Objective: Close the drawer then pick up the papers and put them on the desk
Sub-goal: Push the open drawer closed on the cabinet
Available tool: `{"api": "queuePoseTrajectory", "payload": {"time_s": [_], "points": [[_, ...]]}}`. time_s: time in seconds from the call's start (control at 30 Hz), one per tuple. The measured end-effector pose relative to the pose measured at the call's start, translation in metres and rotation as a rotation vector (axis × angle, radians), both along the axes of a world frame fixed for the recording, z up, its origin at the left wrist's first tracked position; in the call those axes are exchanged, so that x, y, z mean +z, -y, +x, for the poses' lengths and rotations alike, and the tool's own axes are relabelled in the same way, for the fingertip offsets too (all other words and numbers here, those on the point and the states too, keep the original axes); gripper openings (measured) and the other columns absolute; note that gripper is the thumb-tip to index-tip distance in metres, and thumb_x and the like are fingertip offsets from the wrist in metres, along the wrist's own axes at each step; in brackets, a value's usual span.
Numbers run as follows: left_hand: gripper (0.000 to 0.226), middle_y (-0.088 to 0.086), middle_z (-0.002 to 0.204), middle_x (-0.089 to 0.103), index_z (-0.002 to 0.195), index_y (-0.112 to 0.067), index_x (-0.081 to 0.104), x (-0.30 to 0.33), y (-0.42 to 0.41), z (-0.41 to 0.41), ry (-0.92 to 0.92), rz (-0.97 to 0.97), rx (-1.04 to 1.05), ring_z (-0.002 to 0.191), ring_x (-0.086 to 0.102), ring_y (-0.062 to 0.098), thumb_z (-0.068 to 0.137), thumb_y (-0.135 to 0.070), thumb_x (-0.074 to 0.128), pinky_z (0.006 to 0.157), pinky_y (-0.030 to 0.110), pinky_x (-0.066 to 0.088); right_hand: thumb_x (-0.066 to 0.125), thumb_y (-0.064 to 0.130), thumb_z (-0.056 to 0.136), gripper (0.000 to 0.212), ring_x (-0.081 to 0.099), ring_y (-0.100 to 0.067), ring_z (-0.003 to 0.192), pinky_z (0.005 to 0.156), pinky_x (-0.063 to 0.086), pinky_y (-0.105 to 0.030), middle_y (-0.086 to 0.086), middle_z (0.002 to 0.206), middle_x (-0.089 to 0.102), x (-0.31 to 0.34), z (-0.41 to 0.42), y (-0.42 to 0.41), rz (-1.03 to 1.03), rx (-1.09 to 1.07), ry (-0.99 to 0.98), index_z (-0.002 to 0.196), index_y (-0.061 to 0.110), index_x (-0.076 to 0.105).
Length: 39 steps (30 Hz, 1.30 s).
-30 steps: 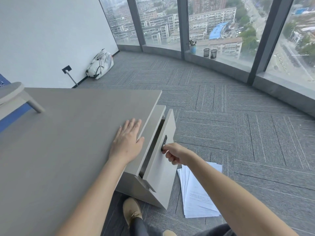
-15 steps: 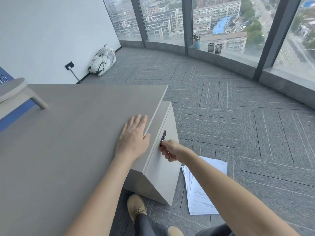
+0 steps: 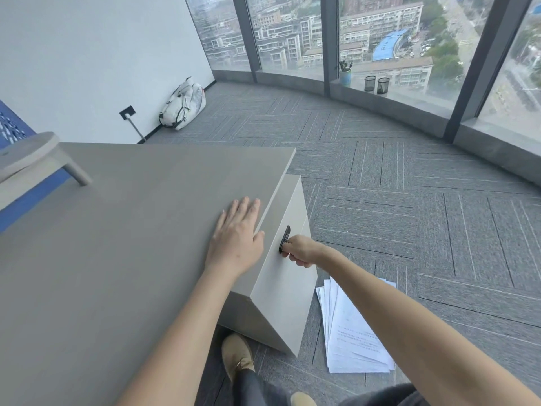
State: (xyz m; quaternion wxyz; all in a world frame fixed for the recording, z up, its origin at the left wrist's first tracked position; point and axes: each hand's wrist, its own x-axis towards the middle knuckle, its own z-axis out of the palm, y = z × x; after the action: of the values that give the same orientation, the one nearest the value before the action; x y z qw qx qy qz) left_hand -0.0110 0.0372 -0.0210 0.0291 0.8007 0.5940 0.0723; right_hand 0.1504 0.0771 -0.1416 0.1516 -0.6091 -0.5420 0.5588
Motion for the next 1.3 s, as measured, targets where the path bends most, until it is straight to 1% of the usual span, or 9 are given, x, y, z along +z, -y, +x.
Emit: {"api": "queuePoseTrajectory", "payload": {"time_s": [0.07, 0.17, 0.43, 0.6, 0.8, 0.97, 1.07, 1.17, 1.3], "points": [[0.067, 0.0, 0.168, 0.012, 0.158, -0.022, 0.015, -0.001, 0.0, 0.0, 0.002, 0.002, 0.001, 0.155, 0.005, 0.019, 0.098, -0.028, 0.043, 0.124, 0.037, 0.002, 0.041, 0.015, 0.096, 0.029, 0.047, -0.024, 0.06, 0.05, 0.034, -0.026, -0.005, 0.068, 0.051, 0.0, 0.0, 0.0, 0.121, 0.038, 0.099, 0.073, 0.011, 0.058], [0.068, 0.0, 0.168, 0.012, 0.158, -0.023, 0.015, -0.003, -0.001, 0.0, 0.001, 0.01, 0.005, 0.155, 0.006, 0.018, 0.097, -0.028, 0.044, 0.124, 0.037, 0.002, 0.039, 0.017, 0.099, 0.034, 0.063, -0.037, 0.095, 0.076, 0.048, -0.036, -0.021, 0.099, 0.07, -0.007, 0.0, 0.007, 0.342, 0.072, 0.274, 0.097, -0.003, 0.066], [0.078, -0.003, 0.168, 0.012, 0.158, -0.026, 0.016, -0.003, -0.003, -0.003, 0.024, 0.001, 0.011, 0.155, 0.007, 0.016, 0.09, -0.027, 0.055, 0.125, 0.035, 0.003, 0.037, 0.022, 0.102, 0.024, 0.067, -0.041, 0.088, 0.062, 0.035, -0.037, -0.018, 0.1, 0.07, -0.013, 0.002, 0.022, 0.701, 0.179, 0.646, 0.104, 0.007, 0.055], [0.079, -0.003, 0.167, 0.014, 0.158, -0.026, 0.018, -0.002, -0.001, -0.001, 0.028, 0.005, 0.02, 0.155, 0.008, 0.016, 0.089, -0.031, 0.056, 0.125, 0.034, 0.004, 0.042, 0.023, 0.1, 0.022, 0.069, -0.039, 0.092, 0.063, 0.041, -0.038, -0.016, 0.103, 0.07, -0.008, 0.001, 0.021, 0.701, 0.211, 0.725, 0.103, 0.008, 0.059], [0.068, 0.003, 0.166, 0.021, 0.155, -0.018, 0.028, 0.005, 0.008, 0.002, 0.102, -0.019, 0.031, 0.154, 0.012, 0.019, 0.091, -0.023, 0.052, 0.125, 0.034, 0.007, 0.055, 0.033, 0.094, 0.039, 0.059, -0.036, 0.116, 0.091, 0.049, -0.044, -0.013, 0.126, 0.057, 0.008, 0.004, 0.038, 0.497, 0.11, 0.592, 0.125, 0.009, 0.055], [0.047, 0.006, 0.154, 0.046, 0.14, -0.009, 0.053, 0.014, 0.042, 0.013, 0.307, 0.022, 0.077, 0.148, 0.034, 0.019, 0.093, -0.01, 0.049, 0.116, 0.033, 0.031, 0.054, 0.034, 0.094, 0.047, 0.054, -0.031, 0.124, 0.099, 0.045, -0.043, -0.01, 0.133, 0.055, 0.028, 0.025, 0.075, 0.445, 0.097, 0.538, 0.137, 0.014, 0.05], [0.038, 0.006, 0.139, 0.062, 0.13, -0.011, 0.059, 0.022, 0.072, 0.034, 0.363, 0.06, 0.064, 0.13, 0.055, 0.026, 0.093, -0.011, 0.051, 0.1, 0.034, 0.044, 0.055, 0.029, 0.093, 0.045, 0.053, -0.03, 0.127, 0.101, 0.044, -0.039, -0.01, 0.135, 0.058, 0.05, 0.044, 0.105, 0.438, 0.1, 0.542, 0.136, 0.015, 0.053], [0.035, 0.008, 0.127, 0.07, 0.124, -0.011, 0.064, 0.027, 0.098, 0.056, 0.445, 0.032, 0.096, 0.116, 0.064, 0.029, 0.091, -0.012, 0.052, 0.092, 0.033, 0.048, 0.058, 0.028, 0.092, 0.041, 0.054, -0.03, 0.127, 0.1, 0.044, -0.037, -0.01, 0.133, 0.062, 0.075, 0.067, 0.139, 0.463, 0.09, 0.555, 0.131, 0.014, 0.058], [0.032, 0.006, 0.121, 0.073, 0.118, -0.012, 0.067, 0.021, 0.128, 0.079, 0.521, -0.108, 0.126, 0.112, 0.067, 0.026, 0.09, -0.016, 0.053, 0.095, 0.032, 0.051, 0.058, 0.031, 0.093, 0.036, 0.057, -0.03, 0.123, 0.099, 0.046, -0.038, -0.011, 0.13, 0.065, 0.102, 0.098, 0.184, 0.492, 0.071, 0.578, 0.126, 0.014, 0.062]]}}
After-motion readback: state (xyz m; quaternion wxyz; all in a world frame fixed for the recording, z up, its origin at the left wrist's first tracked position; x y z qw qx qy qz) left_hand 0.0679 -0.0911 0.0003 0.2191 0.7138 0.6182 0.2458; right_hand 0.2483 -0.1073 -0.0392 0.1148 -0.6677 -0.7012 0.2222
